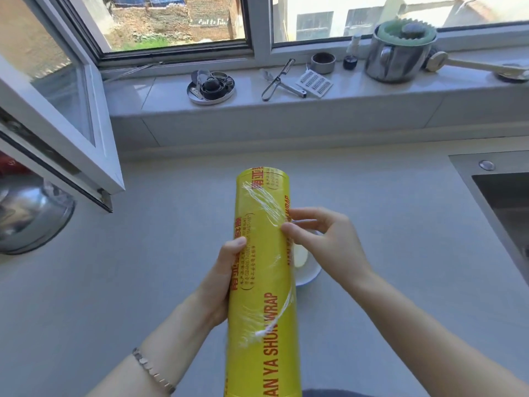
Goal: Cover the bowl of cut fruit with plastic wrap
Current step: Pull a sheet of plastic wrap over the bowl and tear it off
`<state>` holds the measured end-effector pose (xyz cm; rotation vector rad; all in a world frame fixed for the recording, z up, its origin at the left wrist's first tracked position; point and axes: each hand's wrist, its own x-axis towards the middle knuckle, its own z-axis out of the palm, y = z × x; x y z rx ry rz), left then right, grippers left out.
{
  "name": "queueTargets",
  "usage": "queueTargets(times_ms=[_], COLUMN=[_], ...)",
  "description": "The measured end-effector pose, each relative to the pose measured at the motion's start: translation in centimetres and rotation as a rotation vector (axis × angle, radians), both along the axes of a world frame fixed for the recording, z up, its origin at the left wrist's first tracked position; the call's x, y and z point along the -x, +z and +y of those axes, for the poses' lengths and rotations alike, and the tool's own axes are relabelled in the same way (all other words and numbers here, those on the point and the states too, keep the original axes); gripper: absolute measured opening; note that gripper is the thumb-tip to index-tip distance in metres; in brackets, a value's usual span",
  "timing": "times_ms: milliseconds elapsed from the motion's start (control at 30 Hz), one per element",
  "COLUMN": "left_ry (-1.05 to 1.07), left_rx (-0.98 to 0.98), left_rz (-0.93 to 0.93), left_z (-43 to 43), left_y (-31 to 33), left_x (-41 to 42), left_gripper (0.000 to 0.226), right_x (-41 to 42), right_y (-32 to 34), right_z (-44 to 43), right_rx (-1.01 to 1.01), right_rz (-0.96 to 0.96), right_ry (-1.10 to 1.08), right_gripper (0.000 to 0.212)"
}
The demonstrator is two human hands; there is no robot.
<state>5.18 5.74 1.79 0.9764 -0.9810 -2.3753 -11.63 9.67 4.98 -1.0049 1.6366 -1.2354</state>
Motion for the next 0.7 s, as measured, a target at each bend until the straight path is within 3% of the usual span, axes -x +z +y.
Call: queueTargets(times_ms=[100,200,333,500,600,700], left_ry=[-0.011,-0.015,-0.003,0.025,0.079,0.124], left_rx=[0.031,0.068,0.129,0.113,0.104,0.074], left_rz=[-0.02,-0.056,-0.084,-0.257,-0.243,-0.193], left_z=[-0.1,-0.1,-0.1,-0.8,-1.3,-1.9], left_y=[-0.1,-0.2,-0.3,-1.1,-1.2,-0.4], left_x=[-0.2,-0.4,-0.6,-1.4,-1.6,-2.0], left_gripper=[0.077,0.084,0.095,0.109,0.076,0.049], right_x=[0.0,0.0,-0.2,0.9,1.5,2.6], right_y=[-0.1,-0.1,-0.6,-0.3,-0.8,-1.6], right_z=[-0.1,-0.2,-0.1,-0.4,-0.5,-0.5], right_rx=[-0.011,-0.079,-0.156,-0.126,-0.181,-0.223], right_rz=[0.055,0.023,0.119,-0.219,-0.379,-0.386], right_ry=[-0.005,0.087,0.231,0.224,0.121,0.047], right_gripper=[0.004,0.012,0.018,0.024,0.024,0.019])
